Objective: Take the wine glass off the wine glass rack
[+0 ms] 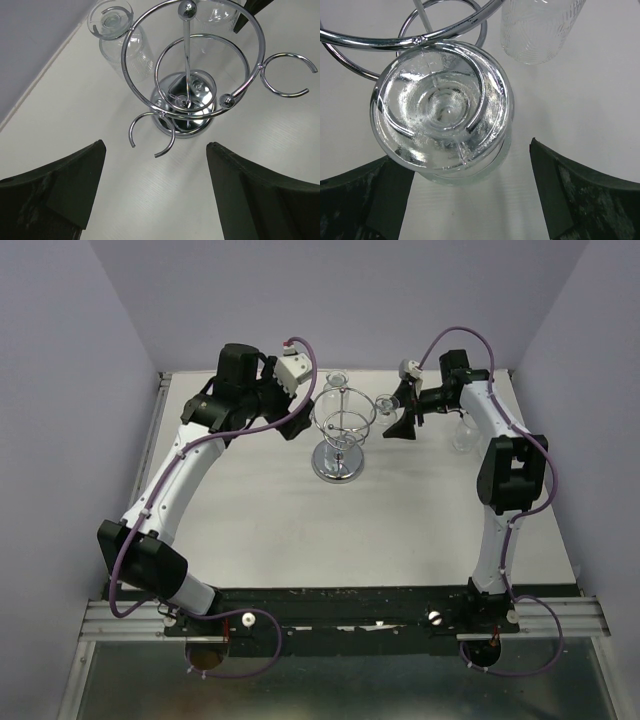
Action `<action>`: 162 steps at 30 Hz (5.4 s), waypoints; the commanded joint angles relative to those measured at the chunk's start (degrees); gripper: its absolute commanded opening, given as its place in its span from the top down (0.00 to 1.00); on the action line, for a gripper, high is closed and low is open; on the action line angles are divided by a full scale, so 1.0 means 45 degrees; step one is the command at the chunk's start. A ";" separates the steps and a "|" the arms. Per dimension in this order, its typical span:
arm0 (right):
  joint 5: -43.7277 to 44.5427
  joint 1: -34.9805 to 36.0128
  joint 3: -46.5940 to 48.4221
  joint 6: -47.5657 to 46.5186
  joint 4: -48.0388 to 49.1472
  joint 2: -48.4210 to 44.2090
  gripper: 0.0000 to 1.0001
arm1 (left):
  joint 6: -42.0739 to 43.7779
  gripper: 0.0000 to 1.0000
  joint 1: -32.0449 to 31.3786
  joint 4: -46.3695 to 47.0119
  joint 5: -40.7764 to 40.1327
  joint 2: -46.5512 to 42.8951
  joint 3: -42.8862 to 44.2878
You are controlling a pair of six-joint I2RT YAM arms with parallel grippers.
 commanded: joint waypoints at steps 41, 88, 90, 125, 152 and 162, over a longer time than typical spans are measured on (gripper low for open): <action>0.1854 0.0223 -0.2513 0.3417 0.4253 -0.2547 0.83 | 0.0617 0.01 -0.0081 0.0488 0.0053 -0.0956 -0.1330; 0.3417 -0.1418 -0.5344 0.6192 0.6970 -0.6899 0.99 | 0.3388 0.01 -0.0783 -0.0273 -0.2091 -0.2536 -0.1505; 0.3359 -0.1418 -0.5910 0.6813 0.7456 -0.7720 0.99 | 0.3780 0.01 -0.1173 -0.0488 -0.3047 -0.2713 -0.1467; 0.1971 0.3288 -0.6792 0.9806 0.0993 -1.2314 0.99 | 0.9854 0.25 -0.7639 0.6250 -0.1237 -0.5488 -0.4846; 0.2264 0.4773 -0.6676 1.0255 0.1658 -1.1650 0.99 | 1.2570 0.51 -0.8069 0.5683 -0.1119 -0.4081 -0.4318; 0.2381 0.4988 -0.6480 1.0196 0.1639 -1.1454 0.99 | 1.2473 0.75 -0.8167 0.5975 -0.1548 -0.3905 -0.4435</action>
